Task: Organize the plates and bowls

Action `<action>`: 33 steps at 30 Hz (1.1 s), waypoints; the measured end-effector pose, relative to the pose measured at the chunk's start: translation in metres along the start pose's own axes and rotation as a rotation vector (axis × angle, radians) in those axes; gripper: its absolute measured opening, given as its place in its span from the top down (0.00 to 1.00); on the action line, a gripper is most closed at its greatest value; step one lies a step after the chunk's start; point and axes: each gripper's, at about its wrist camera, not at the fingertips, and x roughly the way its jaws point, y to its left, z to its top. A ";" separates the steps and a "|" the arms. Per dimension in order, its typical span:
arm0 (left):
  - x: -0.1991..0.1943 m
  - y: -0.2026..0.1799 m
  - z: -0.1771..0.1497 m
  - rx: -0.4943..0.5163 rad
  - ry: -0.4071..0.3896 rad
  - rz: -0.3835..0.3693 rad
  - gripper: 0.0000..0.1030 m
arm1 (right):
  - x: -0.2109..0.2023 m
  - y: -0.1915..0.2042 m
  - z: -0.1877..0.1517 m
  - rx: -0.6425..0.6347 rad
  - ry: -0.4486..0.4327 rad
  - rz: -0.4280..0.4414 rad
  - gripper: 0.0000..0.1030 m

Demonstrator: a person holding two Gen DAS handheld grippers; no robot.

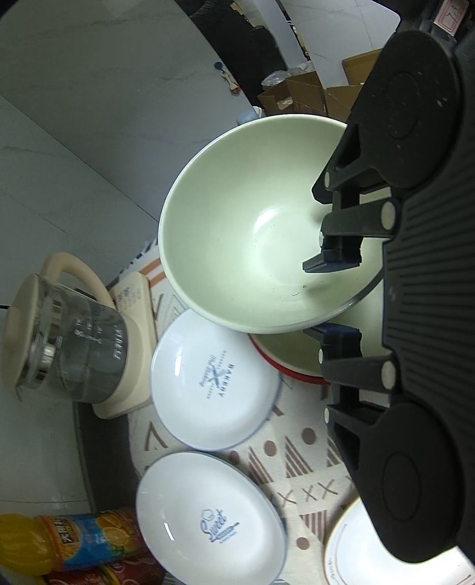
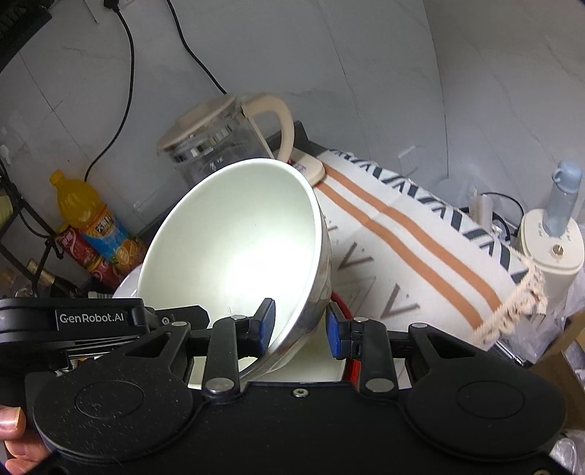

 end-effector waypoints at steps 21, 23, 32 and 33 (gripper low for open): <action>0.020 0.015 -0.017 -0.019 0.115 0.013 0.74 | 0.015 0.001 -0.026 0.022 0.037 -0.076 0.75; 0.019 0.016 -0.015 -0.025 0.117 0.013 0.73 | 0.017 0.000 -0.025 0.020 0.031 -0.094 0.78; 0.005 0.023 -0.010 -0.021 0.085 0.025 0.71 | 0.023 -0.002 -0.016 0.015 0.032 -0.114 0.84; 0.002 0.024 -0.010 -0.022 0.067 0.040 0.68 | 0.024 -0.002 -0.016 0.013 0.033 -0.117 0.84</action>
